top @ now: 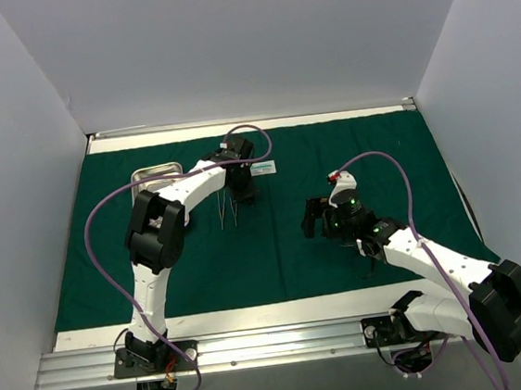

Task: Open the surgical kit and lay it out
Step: Place the medical item in the surgical kit.

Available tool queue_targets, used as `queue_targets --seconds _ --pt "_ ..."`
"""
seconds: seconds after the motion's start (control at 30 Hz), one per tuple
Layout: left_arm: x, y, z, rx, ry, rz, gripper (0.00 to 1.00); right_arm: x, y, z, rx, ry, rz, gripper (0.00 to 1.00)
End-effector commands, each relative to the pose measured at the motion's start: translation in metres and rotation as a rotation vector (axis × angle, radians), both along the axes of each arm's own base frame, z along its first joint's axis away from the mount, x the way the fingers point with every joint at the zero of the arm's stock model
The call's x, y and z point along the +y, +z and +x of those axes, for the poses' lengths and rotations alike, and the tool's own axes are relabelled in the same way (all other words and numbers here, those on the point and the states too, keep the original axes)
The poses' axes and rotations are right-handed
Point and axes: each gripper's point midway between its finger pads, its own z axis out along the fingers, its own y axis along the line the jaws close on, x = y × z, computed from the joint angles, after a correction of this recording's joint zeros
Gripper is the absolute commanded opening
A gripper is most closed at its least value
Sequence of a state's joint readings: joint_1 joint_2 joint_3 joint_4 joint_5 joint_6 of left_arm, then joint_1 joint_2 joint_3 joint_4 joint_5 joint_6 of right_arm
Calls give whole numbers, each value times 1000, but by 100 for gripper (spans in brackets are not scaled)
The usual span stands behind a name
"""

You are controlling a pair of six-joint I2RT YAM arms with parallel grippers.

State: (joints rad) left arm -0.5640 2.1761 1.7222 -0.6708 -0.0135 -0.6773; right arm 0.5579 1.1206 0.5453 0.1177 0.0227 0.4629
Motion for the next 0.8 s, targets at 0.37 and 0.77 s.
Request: queue_targets --seconds 0.37,0.77 --pt "2 -6 -1 0 11 14 7 -3 3 2 -24 -17 -5 92" --pt "3 -10 -2 11 17 22 17 -3 1 1 -18 -18 -8 92"
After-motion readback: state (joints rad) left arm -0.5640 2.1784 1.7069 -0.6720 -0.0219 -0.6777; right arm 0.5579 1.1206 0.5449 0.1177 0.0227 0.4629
